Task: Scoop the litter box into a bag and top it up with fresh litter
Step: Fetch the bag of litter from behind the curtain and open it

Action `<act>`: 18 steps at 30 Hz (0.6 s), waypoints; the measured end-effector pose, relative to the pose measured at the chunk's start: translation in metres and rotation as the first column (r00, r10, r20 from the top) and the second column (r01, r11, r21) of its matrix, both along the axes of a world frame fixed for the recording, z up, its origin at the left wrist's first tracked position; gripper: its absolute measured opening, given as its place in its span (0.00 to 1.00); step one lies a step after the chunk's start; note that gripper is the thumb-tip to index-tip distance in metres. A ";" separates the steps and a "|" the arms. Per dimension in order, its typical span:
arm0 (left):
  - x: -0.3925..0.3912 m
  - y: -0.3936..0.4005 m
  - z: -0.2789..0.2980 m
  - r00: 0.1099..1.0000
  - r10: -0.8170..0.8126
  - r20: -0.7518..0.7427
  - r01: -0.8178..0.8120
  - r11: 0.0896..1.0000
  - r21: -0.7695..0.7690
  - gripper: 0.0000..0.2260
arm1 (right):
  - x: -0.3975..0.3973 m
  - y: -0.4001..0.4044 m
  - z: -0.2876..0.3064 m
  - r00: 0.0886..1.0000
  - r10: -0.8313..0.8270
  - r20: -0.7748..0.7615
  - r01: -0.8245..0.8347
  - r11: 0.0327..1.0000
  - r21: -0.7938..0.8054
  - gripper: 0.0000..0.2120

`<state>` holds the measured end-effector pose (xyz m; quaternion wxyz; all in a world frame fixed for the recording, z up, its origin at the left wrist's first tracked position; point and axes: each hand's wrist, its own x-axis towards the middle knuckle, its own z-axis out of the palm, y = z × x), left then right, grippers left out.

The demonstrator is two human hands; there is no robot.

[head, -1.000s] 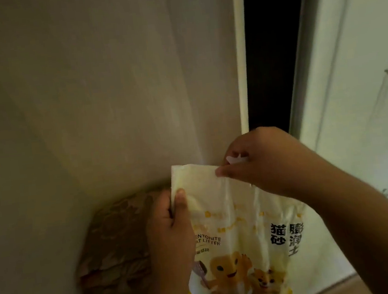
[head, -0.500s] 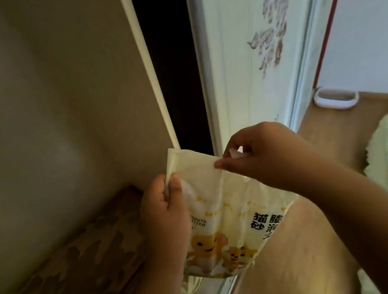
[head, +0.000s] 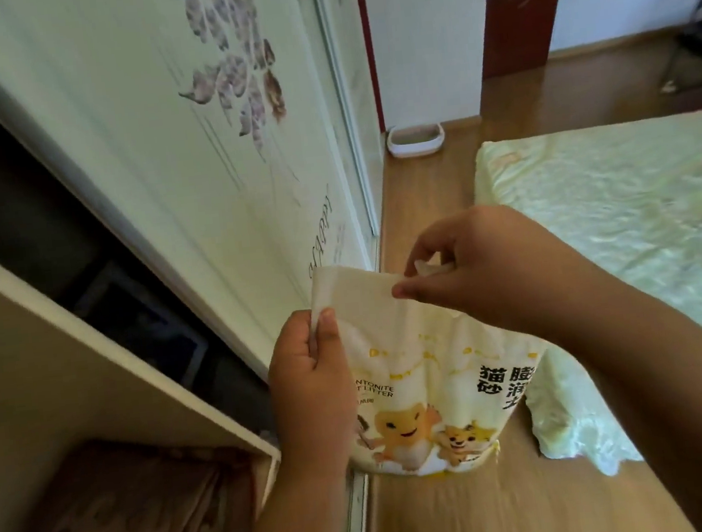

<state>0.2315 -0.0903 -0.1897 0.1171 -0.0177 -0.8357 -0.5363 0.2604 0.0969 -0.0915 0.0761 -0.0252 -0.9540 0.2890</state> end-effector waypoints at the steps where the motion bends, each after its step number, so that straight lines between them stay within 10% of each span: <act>1: 0.000 0.012 -0.002 0.999 -0.030 0.013 0.030 1.000 0.007 0.13 | 0.004 0.011 -0.002 1.000 -0.026 -0.002 0.026 1.000 -0.003 0.11; 18: -0.050 0.124 -0.008 0.980 -0.200 -0.002 0.200 0.980 0.021 0.17 | -0.023 0.112 -0.017 0.974 -0.224 -0.012 0.224 0.974 -0.016 0.10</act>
